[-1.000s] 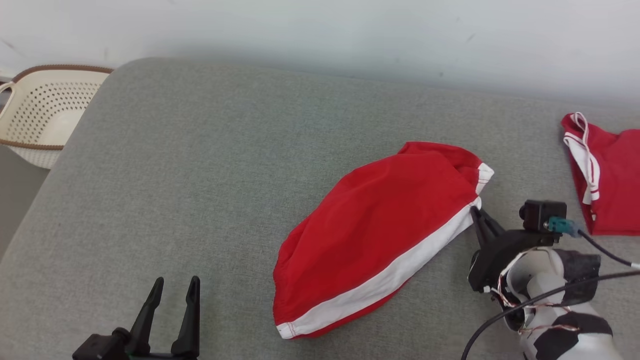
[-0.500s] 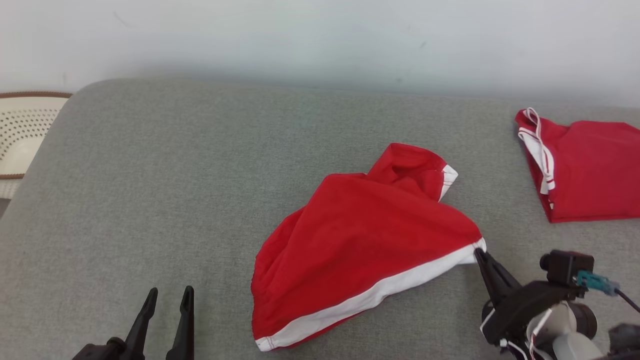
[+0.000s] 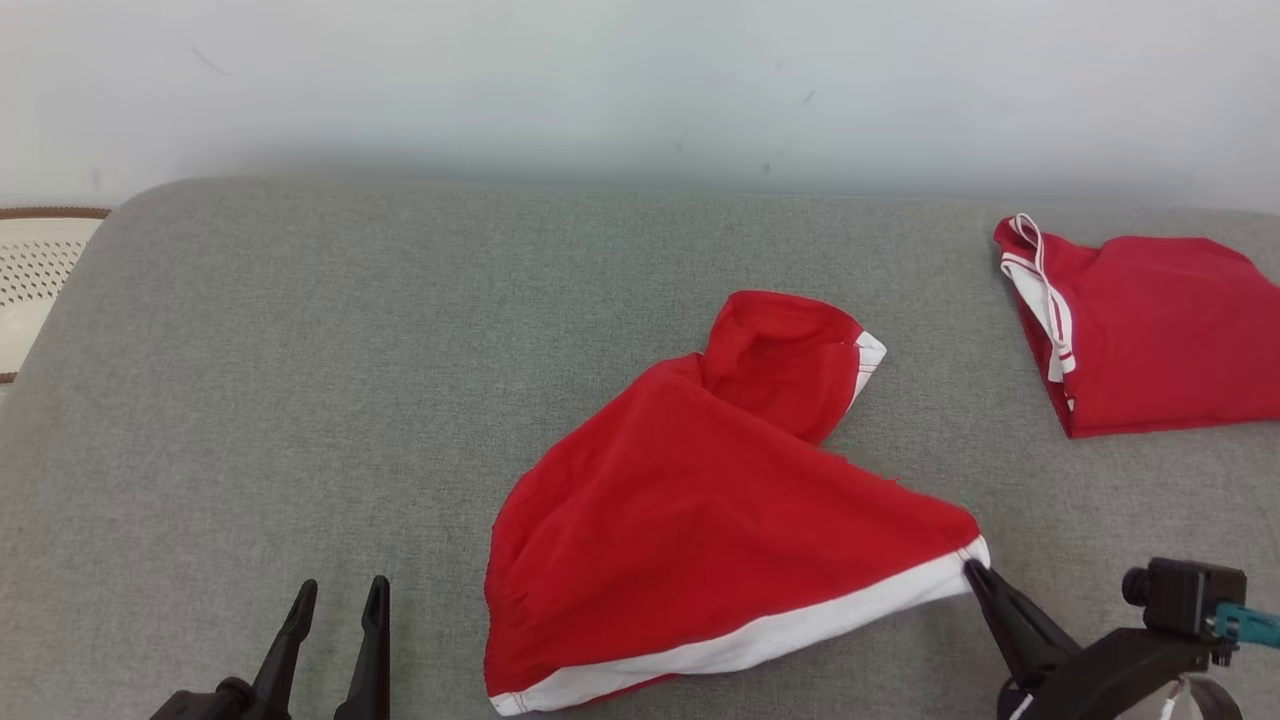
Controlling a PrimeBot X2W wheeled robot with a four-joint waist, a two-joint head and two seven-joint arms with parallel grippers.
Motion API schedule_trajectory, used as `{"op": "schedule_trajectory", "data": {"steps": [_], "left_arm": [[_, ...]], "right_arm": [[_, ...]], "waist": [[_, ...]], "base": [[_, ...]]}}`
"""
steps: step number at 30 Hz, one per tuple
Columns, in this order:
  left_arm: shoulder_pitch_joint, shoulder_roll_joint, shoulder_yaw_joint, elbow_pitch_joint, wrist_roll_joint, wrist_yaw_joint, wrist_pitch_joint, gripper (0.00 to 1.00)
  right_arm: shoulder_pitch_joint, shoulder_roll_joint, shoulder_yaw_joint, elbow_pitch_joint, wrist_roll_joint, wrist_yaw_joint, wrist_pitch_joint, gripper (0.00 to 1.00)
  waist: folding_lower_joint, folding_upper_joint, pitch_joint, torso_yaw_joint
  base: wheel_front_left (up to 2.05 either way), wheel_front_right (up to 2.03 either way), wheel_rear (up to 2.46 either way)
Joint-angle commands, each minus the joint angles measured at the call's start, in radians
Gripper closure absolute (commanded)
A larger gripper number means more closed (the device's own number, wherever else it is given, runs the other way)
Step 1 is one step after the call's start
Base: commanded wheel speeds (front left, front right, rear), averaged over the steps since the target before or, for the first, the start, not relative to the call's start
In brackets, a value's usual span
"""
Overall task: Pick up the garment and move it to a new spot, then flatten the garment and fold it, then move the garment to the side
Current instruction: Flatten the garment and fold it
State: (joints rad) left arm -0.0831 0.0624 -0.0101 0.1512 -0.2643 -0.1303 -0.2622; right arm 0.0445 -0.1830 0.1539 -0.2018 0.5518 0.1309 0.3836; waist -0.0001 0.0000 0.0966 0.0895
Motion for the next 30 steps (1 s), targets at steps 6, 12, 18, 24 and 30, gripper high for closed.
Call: {"op": "schedule_trajectory", "data": {"steps": [6, 12, 18, 24, 30], "left_arm": [[0.002, 0.002, 0.000, 0.001, 0.002, 0.000, -0.005, 0.00], [-0.003, 0.007, 0.011, 0.000, -0.002, 0.000, -0.005, 0.00], [-0.004, 0.008, 0.020, -0.010, -0.001, 0.000, -0.005, 0.00], [0.000, 0.009, 0.025, -0.014, 0.003, 0.000, -0.005, 0.00], [0.017, 0.006, 0.045, -0.029, 0.009, 0.000, -0.005, 0.00]], "right_arm": [[0.056, 0.023, -0.069, 0.004, -0.085, 0.000, 0.047, 0.00], [0.028, 0.037, -0.094, 0.022, -0.180, 0.000, -0.010, 0.00], [-0.008, 0.040, -0.097, 0.030, -0.240, 0.000, -0.136, 0.00], [-0.036, 0.047, -0.086, 0.058, -0.271, 0.000, -0.263, 0.00], [-0.056, 0.063, -0.088, 0.078, -0.311, 0.000, -0.368, 0.00]], "waist": [[0.0001, 0.0000, 0.010, 0.001], [0.0001, 0.0000, 0.015, -0.001], [0.0001, 0.0000, 0.013, -0.003], [0.0001, 0.0000, -0.001, 0.000], [0.0001, 0.0000, -0.014, -0.002]], "base": [[0.00, 0.00, 0.00], [0.00, 0.00, 0.00], [0.00, 0.00, 0.00], [0.00, 0.00, 0.00], [0.00, 0.00, 0.00]]}}
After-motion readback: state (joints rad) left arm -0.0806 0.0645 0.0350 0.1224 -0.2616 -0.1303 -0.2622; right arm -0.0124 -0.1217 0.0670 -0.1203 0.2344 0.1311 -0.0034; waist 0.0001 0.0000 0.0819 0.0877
